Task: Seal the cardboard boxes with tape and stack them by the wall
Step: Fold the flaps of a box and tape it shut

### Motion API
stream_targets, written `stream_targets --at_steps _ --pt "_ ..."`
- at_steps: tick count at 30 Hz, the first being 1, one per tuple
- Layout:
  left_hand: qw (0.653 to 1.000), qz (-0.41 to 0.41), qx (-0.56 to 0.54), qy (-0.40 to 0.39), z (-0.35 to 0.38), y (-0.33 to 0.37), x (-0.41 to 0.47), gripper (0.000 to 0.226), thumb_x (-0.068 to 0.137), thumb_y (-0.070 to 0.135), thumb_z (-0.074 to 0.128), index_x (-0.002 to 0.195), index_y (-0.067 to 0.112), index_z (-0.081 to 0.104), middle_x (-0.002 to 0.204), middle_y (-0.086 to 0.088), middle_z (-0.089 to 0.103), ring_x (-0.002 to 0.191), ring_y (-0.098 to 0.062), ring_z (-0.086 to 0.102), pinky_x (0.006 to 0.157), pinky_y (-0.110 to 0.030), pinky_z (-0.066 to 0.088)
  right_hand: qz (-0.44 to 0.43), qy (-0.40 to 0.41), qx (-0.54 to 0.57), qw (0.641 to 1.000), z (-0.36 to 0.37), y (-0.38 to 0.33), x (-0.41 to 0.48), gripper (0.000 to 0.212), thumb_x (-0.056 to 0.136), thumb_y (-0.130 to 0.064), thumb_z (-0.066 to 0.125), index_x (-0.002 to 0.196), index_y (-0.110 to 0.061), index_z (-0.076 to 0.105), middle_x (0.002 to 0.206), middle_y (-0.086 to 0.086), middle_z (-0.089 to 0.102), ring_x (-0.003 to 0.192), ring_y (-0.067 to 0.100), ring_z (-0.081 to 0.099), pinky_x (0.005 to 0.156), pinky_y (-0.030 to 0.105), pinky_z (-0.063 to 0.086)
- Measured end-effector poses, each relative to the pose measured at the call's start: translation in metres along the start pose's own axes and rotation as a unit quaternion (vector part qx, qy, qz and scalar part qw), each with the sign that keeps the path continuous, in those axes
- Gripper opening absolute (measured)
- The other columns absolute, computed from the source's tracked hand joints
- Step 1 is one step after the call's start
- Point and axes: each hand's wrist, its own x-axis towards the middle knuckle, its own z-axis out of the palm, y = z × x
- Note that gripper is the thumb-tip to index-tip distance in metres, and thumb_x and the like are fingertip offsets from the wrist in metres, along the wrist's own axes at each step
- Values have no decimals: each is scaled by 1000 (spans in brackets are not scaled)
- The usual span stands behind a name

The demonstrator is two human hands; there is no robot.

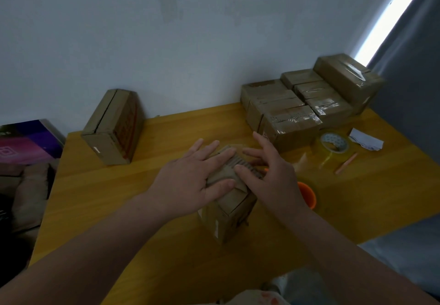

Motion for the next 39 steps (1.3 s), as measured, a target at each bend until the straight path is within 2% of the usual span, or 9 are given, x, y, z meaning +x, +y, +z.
stream_targets --at_steps 8,15,19,22,25,28,31,35,39 --pt "998 43 -42 13 1 -7 7 99 71 88 12 153 33 8 149 26 -7 142 -1 -13 114 -35 20 110 -87 81 987 -8 4 3 57 84 -34 71 137 -21 53 124 -9 62 109 5 59 91 28 53" --pt "998 54 -27 1 3 -8 10 90 70 88 2 149 45 1 156 17 -9 144 -7 -11 114 -39 21 150 -188 182 953 -15 6 16 40 89 -24 69 128 -26 62 117 -1 68 108 16 65 97 43 52" --pt "998 36 -53 -9 0 -9 13 89 70 88 15 148 47 8 160 11 7 145 -13 13 112 -41 30 138 -228 174 948 -15 7 17 59 79 -43 67 136 -34 54 126 -4 63 114 16 61 99 45 50" --pt "987 -13 -145 64 9 -8 10 94 66 86 35 146 37 29 138 17 40 122 -4 41 99 -33 41 142 -253 192 938 -20 5 14 63 76 -54 62 136 -48 45 131 -13 55 114 10 58 97 35 52" --pt "952 -16 -286 112 22 -6 6 68 73 74 48 131 39 49 115 20 58 100 2 56 81 -26 51 116 -302 121 939 -25 1 13 79 74 -61 60 144 -50 25 128 -27 44 115 2 53 93 25 51" --pt "925 -14 -355 138 28 -5 4 39 80 62 49 117 49 51 104 20 64 92 2 62 71 -21 53 65 -320 -8 945 -27 -3 16 103 68 -74 60 152 -43 9 145 -15 34 127 3 40 104 27 40" --pt "920 -27 -364 143 27 -4 5 42 80 60 51 118 43 54 104 17 66 91 1 63 73 -27 55 11 -347 -130 929 -30 -9 19 116 65 -77 60 153 -38 -7 157 -17 11 136 1 17 111 29 22" --pt "922 -42 -358 143 28 -4 6 47 80 59 55 122 39 56 106 17 66 92 3 63 76 -29 56 -80 -387 -308 866 -32 -18 26 130 54 -87 46 148 -31 -25 148 -27 -32 146 4 -13 118 30 1" --pt "933 -35 -328 145 28 -6 5 53 79 62 49 125 37 56 106 16 66 92 2 62 76 -31 55 -133 -375 -386 832 -31 -20 27 140 47 -92 42 146 -24 -29 152 -13 -38 145 8 -24 121 33 -5"
